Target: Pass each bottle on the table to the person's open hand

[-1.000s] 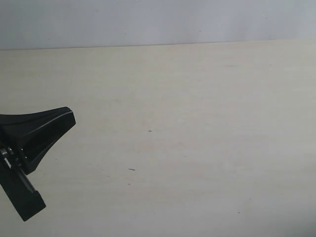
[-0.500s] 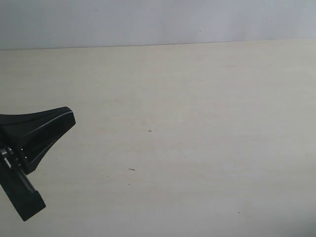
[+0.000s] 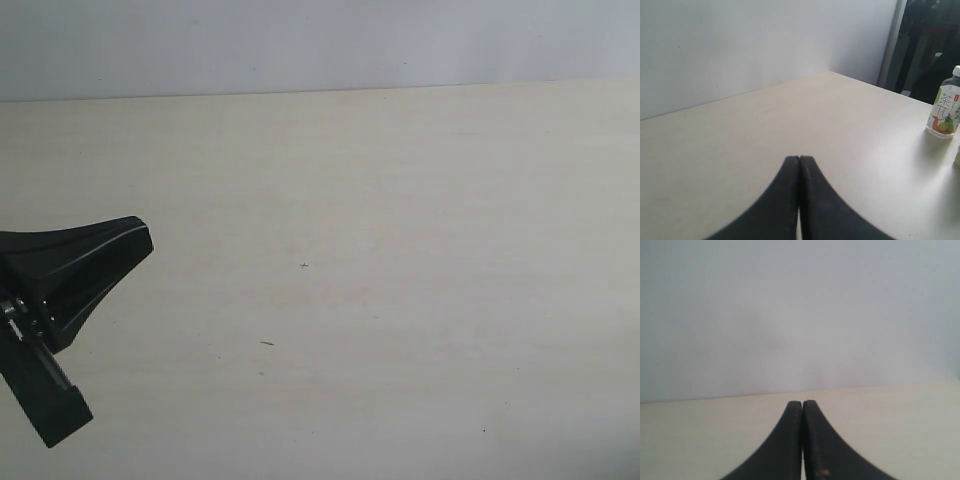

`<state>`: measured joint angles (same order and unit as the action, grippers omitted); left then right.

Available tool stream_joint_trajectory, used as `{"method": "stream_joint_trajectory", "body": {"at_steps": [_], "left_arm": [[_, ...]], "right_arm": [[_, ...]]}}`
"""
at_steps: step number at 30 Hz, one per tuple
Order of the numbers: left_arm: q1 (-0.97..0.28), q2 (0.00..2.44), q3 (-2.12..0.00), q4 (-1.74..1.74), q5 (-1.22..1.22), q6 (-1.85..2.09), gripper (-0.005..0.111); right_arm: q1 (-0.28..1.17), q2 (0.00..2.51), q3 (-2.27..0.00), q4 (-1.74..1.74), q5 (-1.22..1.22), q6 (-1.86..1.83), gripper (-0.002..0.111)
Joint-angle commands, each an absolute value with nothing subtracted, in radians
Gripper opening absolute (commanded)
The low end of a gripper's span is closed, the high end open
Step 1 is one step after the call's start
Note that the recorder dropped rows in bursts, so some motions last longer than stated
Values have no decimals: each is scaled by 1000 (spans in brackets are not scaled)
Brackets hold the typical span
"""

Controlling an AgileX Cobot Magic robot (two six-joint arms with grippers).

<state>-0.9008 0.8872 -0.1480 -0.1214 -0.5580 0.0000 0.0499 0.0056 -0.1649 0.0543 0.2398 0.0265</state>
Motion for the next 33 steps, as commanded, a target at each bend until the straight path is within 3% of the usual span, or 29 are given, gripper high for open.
{"method": "stream_joint_trajectory", "body": {"at_steps": [1, 7, 33], "left_arm": [[-907, 881, -144, -131, -565, 0, 1], [-907, 881, -144, -131, -565, 0, 1], [-907, 881, -144, -131, -565, 0, 1]], "right_arm": [[44, 0, -88, 0, 236, 65, 0], [44, 0, 0, -25, 238, 65, 0], [44, 0, 0, -6, 265, 83, 0]]}}
